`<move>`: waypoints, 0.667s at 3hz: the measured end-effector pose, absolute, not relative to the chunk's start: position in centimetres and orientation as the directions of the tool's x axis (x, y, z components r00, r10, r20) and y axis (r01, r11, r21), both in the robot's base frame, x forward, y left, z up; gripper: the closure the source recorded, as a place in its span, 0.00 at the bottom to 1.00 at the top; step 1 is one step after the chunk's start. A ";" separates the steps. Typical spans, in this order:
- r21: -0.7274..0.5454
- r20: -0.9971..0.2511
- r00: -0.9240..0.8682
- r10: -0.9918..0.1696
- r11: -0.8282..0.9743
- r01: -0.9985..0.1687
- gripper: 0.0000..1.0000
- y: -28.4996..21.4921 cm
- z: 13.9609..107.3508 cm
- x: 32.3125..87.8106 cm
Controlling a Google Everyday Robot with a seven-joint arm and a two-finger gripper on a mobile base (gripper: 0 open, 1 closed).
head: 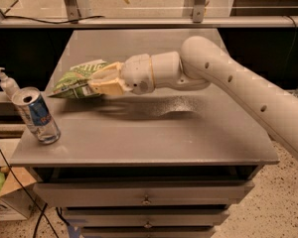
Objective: Move green jalapeno chip bag near redbull can
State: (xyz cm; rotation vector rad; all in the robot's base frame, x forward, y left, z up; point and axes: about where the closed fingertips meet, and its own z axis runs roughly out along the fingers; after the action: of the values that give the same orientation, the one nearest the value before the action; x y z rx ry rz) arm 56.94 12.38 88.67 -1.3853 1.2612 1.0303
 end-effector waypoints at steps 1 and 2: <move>-0.062 -0.984 0.064 -0.164 -0.019 -0.998 0.79 12.2 87.5 54.5; -0.057 -0.980 0.072 -0.186 -0.087 -0.995 0.56 12.3 87.2 53.2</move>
Offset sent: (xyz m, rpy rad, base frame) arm -0.0610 -0.0063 -0.0150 -0.0610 0.0522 0.2284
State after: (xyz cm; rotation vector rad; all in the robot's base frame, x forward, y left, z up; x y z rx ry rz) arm 53.18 12.28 87.20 -1.4394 1.2591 1.1238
